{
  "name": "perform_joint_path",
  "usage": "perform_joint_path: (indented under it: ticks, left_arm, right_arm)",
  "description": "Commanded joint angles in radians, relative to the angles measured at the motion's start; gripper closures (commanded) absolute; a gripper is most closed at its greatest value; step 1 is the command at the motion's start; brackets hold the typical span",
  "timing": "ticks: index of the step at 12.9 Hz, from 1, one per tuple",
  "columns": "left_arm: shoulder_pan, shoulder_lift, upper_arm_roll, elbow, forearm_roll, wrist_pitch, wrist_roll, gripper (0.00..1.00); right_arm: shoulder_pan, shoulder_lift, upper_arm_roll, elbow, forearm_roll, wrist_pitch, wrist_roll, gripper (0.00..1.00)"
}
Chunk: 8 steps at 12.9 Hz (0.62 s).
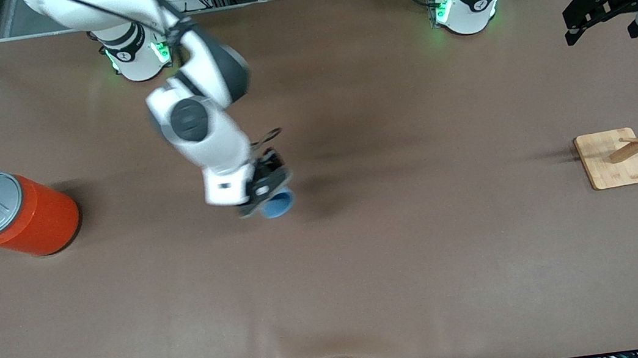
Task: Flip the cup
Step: 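Lift the blue cup with the right gripper and carry it toward the table middle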
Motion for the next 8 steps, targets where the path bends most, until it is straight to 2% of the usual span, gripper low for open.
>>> perform_joint_path:
  ticks: [1,4,7,8]
  left_arm:
    - [0.006,-0.012,-0.001,0.004,-0.008,-0.013,0.007,0.00]
    - [0.007,-0.021,-0.001,-0.003,-0.010,-0.026,0.007,0.00]
    - [0.007,-0.015,-0.002,-0.006,-0.010,-0.026,0.005,0.00]
    - [0.006,-0.012,-0.002,-0.003,-0.010,-0.025,0.005,0.00]
  right_arm:
    - [0.129,0.189,-0.009,0.219,-0.133,-0.018,-0.056,1.00]
    - [0.244,0.255,-0.016,0.284,-0.252,-0.013,-0.182,1.00]
    - [0.315,0.355,-0.019,0.385,-0.297,-0.010,-0.298,1.00]
    - [0.344,0.387,-0.025,0.413,-0.350,-0.010,-0.318,1.00]
